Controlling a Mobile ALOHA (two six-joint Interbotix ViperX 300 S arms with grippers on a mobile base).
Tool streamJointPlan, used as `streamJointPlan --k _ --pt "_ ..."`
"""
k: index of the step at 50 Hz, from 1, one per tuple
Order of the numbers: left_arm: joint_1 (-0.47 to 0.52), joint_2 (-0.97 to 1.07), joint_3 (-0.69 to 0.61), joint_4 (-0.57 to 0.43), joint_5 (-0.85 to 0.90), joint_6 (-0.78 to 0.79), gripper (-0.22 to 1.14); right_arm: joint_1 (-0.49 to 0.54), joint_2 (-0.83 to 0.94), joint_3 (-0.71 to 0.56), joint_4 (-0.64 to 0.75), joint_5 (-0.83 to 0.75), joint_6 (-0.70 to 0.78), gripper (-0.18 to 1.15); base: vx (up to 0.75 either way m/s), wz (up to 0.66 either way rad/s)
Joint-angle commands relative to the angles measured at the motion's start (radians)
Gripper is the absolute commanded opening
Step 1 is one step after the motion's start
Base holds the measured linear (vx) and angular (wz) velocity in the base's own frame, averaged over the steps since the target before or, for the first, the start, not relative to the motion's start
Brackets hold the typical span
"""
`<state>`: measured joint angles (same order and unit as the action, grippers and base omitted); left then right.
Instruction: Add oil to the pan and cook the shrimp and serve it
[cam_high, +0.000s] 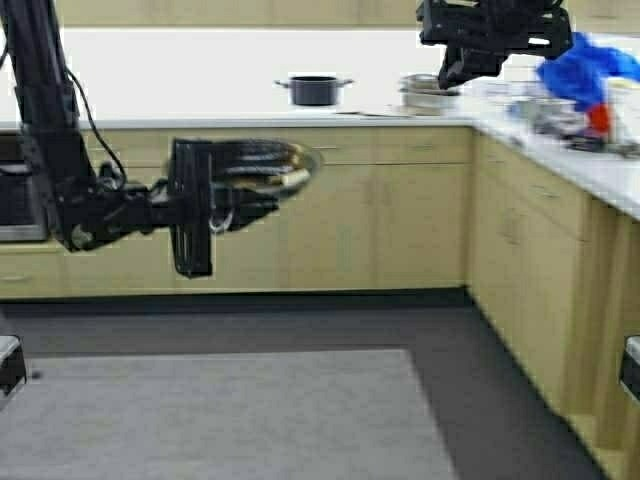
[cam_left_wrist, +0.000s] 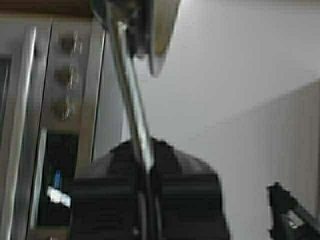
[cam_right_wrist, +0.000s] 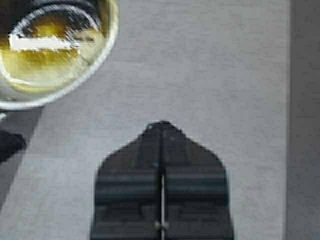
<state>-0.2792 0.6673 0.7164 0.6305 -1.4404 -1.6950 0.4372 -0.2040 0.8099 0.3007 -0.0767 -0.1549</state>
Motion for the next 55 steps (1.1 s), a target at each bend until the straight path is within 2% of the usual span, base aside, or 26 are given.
streamJointPlan --k 1,22,43,55 --pt "-0.003 -0.104 0.008 -0.002 -0.012 0.015 0.02 0.002 -0.009 -0.005 0.000 -0.002 -0.003 0.06 0.08 0.42" --pt "-0.003 -0.328 0.087 -0.003 0.112 0.011 0.03 0.002 0.005 -0.023 0.000 0.002 -0.002 0.06 0.12 0.44" --pt "-0.005 -0.337 0.130 -0.003 0.114 0.012 0.03 0.002 -0.005 -0.011 0.002 0.029 0.011 0.06 0.17 0.64" --pt "-0.003 -0.336 0.141 -0.005 0.114 0.011 0.03 0.003 -0.015 -0.025 0.002 0.034 0.012 0.06 0.12 0.44"
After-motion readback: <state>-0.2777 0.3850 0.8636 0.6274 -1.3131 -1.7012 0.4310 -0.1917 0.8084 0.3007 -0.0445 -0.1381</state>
